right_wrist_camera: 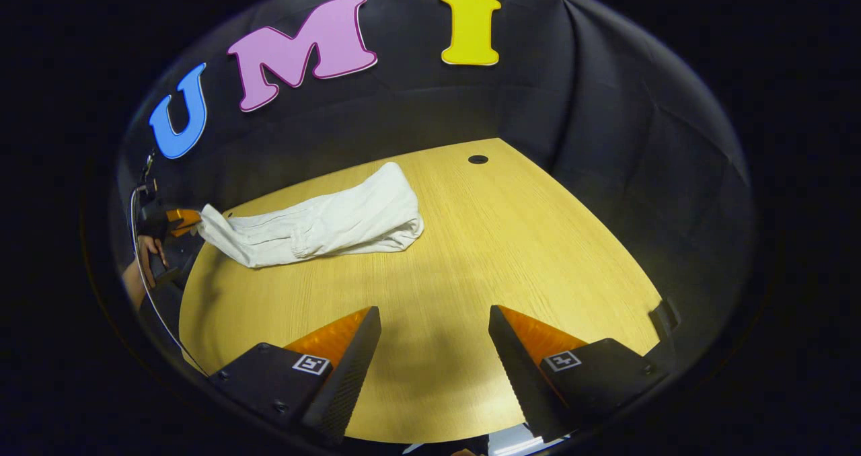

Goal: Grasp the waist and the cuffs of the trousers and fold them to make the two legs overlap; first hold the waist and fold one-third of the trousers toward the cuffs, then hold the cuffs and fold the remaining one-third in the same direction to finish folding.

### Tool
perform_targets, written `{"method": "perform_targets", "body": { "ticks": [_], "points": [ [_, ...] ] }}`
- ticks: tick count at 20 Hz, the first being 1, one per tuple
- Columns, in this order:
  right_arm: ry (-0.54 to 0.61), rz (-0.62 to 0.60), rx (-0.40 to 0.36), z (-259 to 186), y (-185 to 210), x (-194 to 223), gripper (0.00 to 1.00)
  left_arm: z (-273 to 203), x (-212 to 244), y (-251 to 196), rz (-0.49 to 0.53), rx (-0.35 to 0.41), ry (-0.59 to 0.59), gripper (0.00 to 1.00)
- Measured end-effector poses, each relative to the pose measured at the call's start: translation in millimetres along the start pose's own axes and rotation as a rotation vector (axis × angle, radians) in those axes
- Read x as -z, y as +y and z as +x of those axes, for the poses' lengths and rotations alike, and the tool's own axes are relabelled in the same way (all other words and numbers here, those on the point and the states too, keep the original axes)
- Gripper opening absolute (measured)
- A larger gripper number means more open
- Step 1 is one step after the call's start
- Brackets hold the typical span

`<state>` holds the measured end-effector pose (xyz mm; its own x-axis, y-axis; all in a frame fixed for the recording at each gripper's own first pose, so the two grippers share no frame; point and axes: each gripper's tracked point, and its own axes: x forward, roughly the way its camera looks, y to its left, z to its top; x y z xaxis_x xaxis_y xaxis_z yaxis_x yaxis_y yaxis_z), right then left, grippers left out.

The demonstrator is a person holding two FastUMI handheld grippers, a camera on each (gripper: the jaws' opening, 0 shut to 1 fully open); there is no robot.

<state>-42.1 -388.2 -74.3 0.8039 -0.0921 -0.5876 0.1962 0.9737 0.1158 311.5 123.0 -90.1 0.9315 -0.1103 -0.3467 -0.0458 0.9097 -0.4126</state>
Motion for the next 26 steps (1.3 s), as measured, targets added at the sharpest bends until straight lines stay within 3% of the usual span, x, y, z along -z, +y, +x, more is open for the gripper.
{"method": "perform_targets", "body": {
  "ticks": [5,15,23,26],
  "points": [
    [0.0,0.022,-0.022,7,-26,-6,0.99,-10,-21,-94,0.049,0.089,-0.055,0.05],
    [-0.005,0.049,-0.053,17,-77,-18,0.99,-35,0,-288,0.076,0.316,-0.065,0.05],
    [0.002,0.042,-0.073,16,-114,-14,0.99,-42,68,-388,0.09,0.41,0.015,0.05],
    [0.006,0.038,-0.08,15,-122,-11,0.99,-38,111,-399,0.106,0.399,0.079,0.05]
  ]
}}
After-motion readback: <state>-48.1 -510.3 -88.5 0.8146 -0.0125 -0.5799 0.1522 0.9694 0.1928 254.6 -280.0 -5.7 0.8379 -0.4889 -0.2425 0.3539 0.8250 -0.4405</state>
